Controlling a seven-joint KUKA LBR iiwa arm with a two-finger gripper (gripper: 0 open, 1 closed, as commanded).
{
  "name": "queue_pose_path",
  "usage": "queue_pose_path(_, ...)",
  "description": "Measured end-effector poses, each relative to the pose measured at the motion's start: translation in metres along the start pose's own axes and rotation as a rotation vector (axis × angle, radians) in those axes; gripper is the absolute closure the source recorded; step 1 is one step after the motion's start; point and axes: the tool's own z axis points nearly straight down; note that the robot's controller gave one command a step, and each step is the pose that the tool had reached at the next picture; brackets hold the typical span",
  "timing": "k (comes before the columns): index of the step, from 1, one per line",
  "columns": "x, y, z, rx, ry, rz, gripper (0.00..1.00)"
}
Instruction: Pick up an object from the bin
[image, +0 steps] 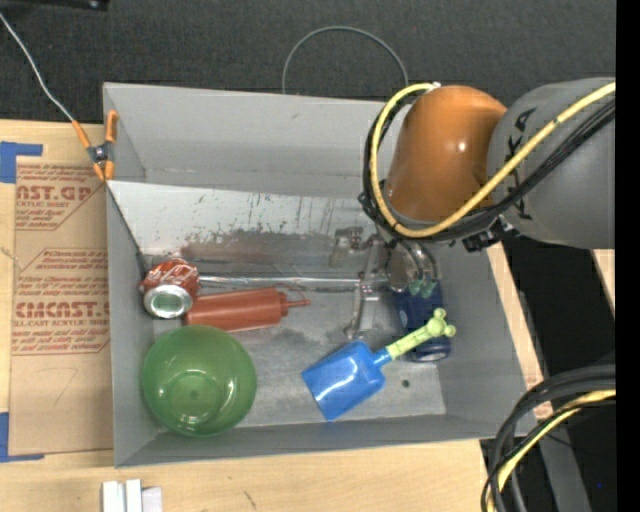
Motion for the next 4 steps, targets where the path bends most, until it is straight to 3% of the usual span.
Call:
queue_pose_path(1, 0.033, -0.005, 0.091, 0.0, -0.004, -0.104, 0.0)
queue_pose_path(2, 0.054, -0.014, 0.11, -0.001, 0.001, -0.469, 0.0)
queue_pose_path(3, 0.047, -0.023, 0.113, -0.001, -0.005, -0.151, 1.0)
queue_pose_path(4, 0.047, -0.023, 0.113, -0.001, -0.005, -0.151, 1.0)
